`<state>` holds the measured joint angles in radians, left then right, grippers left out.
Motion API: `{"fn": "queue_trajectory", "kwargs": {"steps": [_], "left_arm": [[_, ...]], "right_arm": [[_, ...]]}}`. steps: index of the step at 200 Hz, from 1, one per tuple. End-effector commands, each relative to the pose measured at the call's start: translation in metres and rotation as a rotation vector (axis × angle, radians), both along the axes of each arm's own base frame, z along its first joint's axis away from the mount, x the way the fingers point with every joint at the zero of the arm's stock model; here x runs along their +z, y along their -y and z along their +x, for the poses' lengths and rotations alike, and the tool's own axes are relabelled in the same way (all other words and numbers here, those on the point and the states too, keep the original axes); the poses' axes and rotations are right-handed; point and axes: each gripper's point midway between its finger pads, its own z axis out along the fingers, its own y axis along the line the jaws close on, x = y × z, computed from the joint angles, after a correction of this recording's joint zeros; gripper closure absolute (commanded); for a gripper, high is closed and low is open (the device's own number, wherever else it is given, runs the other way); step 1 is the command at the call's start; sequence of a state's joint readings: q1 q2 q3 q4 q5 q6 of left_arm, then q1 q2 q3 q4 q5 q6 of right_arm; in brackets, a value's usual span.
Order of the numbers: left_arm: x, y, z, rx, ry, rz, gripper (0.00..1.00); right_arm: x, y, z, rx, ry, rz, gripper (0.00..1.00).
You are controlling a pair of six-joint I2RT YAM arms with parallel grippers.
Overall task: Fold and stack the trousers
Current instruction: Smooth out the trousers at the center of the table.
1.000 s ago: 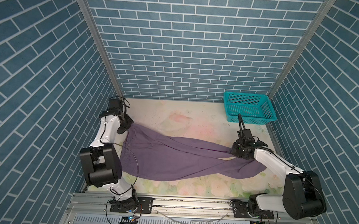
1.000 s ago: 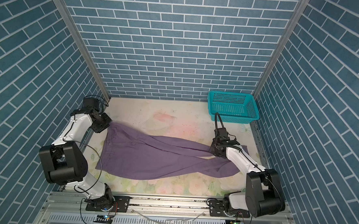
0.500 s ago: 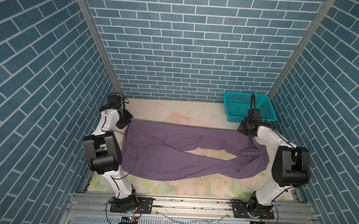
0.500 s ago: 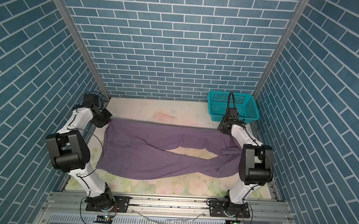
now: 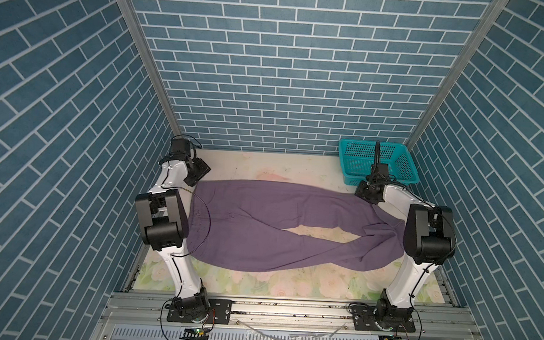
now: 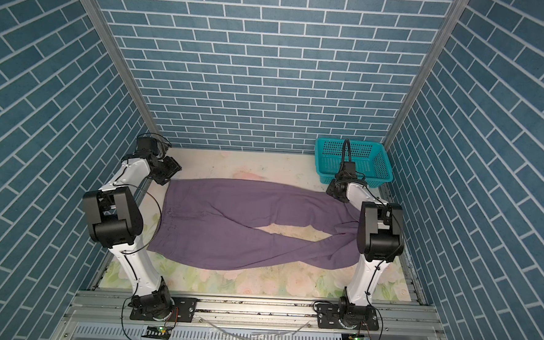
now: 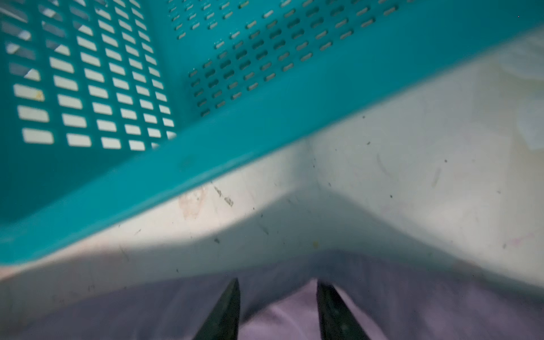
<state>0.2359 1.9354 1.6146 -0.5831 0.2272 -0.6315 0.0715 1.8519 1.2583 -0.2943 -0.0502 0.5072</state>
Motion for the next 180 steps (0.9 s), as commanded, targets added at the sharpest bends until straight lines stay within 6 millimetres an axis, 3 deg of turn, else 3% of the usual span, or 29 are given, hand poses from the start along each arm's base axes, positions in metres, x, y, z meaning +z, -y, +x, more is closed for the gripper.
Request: {"fn": "queue_trajectory", "kwargs": {"steps": [1, 35, 60, 77, 99, 112, 129, 154, 180], "left_arm": [[0.027, -0.002, -0.019, 0.0, 0.016, 0.073, 0.3], [0.035, 0.005, -0.061, 0.003, -0.003, 0.12, 0.28], [0.011, 0.024, -0.099, -0.028, -0.073, 0.131, 0.31], [-0.011, 0.038, -0.125, -0.051, -0.124, 0.119, 0.34], [-0.042, 0.05, -0.153, -0.07, -0.18, 0.079, 0.58], [-0.059, 0.051, -0.168, -0.069, -0.212, 0.081, 0.6], [-0.076, 0.047, -0.179, -0.048, -0.25, 0.097, 0.48], [-0.087, 0.046, -0.177, -0.037, -0.262, 0.09, 0.3], [-0.1, 0.048, -0.176, -0.047, -0.294, 0.075, 0.28]], "right_arm": [[0.015, -0.001, -0.031, 0.02, 0.023, 0.02, 0.52], [0.026, 0.011, -0.084, -0.011, 0.016, -0.016, 0.49], [0.025, 0.026, -0.12, -0.067, -0.021, -0.067, 0.49], [0.018, 0.031, -0.139, -0.083, -0.068, -0.089, 0.55], [0.003, 0.032, -0.157, -0.08, -0.134, -0.096, 0.59], [-0.007, 0.029, -0.165, -0.068, -0.157, -0.078, 0.57], [-0.019, 0.025, -0.174, -0.058, -0.184, -0.057, 0.54], [-0.025, 0.029, -0.176, -0.059, -0.209, -0.08, 0.52], [-0.023, 0.03, -0.167, -0.061, -0.212, -0.082, 0.52]]}}
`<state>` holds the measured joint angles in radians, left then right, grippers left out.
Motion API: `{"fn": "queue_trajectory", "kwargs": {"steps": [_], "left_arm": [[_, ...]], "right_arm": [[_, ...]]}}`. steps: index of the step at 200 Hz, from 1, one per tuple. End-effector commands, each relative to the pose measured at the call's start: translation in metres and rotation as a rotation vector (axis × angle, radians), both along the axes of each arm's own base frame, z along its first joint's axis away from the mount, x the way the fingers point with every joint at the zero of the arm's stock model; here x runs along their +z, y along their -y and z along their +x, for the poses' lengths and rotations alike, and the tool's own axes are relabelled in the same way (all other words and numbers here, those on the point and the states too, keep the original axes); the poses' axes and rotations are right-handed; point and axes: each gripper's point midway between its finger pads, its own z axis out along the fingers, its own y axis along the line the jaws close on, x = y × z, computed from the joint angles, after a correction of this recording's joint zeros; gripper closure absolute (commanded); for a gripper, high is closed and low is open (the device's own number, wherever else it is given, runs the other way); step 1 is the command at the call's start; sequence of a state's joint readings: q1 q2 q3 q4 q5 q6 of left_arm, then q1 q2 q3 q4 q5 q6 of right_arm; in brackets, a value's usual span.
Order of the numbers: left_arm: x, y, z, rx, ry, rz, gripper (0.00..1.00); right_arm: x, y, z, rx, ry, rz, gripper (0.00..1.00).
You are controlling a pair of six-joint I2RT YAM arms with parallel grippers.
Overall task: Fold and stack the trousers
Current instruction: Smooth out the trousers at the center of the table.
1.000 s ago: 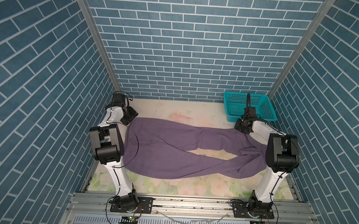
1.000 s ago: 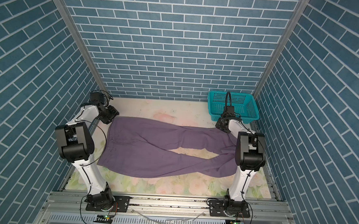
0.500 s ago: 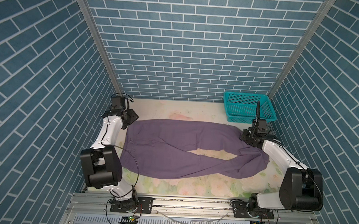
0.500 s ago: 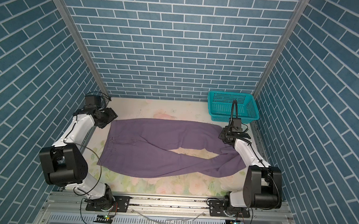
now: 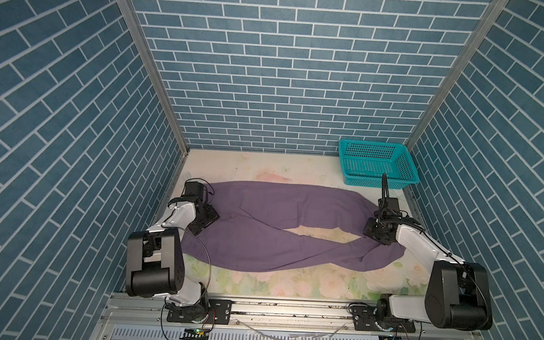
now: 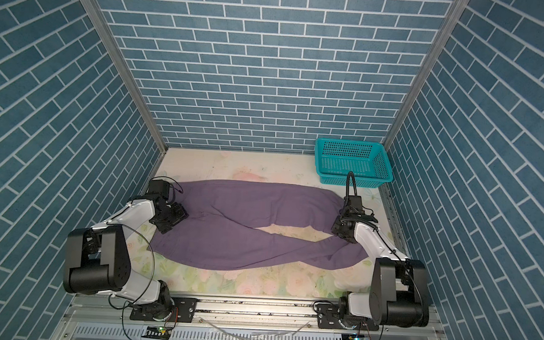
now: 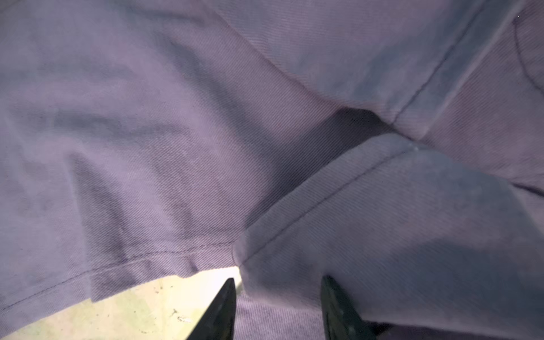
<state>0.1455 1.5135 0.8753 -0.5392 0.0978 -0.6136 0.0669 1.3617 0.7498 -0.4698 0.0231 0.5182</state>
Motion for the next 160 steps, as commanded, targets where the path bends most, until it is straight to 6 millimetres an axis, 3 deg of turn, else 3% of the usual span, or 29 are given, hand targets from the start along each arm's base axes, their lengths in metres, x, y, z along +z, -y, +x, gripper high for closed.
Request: {"fn": "queue_trajectory", "kwargs": {"steps": [1, 13, 36, 56, 79, 130, 151, 160], "left_arm": [[-0.009, -0.002, 0.006, 0.001, -0.006, 0.005, 0.28], [-0.018, -0.004, 0.002, 0.005, -0.03, 0.006, 0.4], [-0.035, -0.007, -0.004, 0.053, -0.043, -0.058, 0.79], [-0.046, -0.021, -0.018, 0.125, -0.083, -0.066, 1.0], [-0.046, -0.047, -0.04, 0.227, -0.109, -0.031, 1.0], [-0.011, -0.1, -0.062, 0.407, -0.07, 0.104, 1.0], [0.004, -0.112, -0.066, 0.452, -0.045, 0.15, 1.0], [0.008, -0.113, -0.065, 0.447, -0.026, 0.155, 1.0]], "right_arm": [[-0.001, 0.003, 0.004, -0.012, -0.023, -0.01, 0.52], [0.001, 0.003, 0.011, -0.013, -0.019, -0.007, 0.52], [0.005, 0.007, 0.024, -0.025, -0.011, -0.023, 0.51], [0.009, 0.014, 0.03, -0.049, -0.01, -0.042, 0.52], [0.012, 0.028, 0.03, -0.088, -0.006, -0.07, 0.51], [0.017, 0.065, 0.015, -0.182, -0.022, -0.14, 0.38], [0.022, 0.069, 0.016, -0.173, 0.001, -0.149, 0.38], [0.023, 0.064, 0.021, -0.145, 0.016, -0.127, 0.47]]}}
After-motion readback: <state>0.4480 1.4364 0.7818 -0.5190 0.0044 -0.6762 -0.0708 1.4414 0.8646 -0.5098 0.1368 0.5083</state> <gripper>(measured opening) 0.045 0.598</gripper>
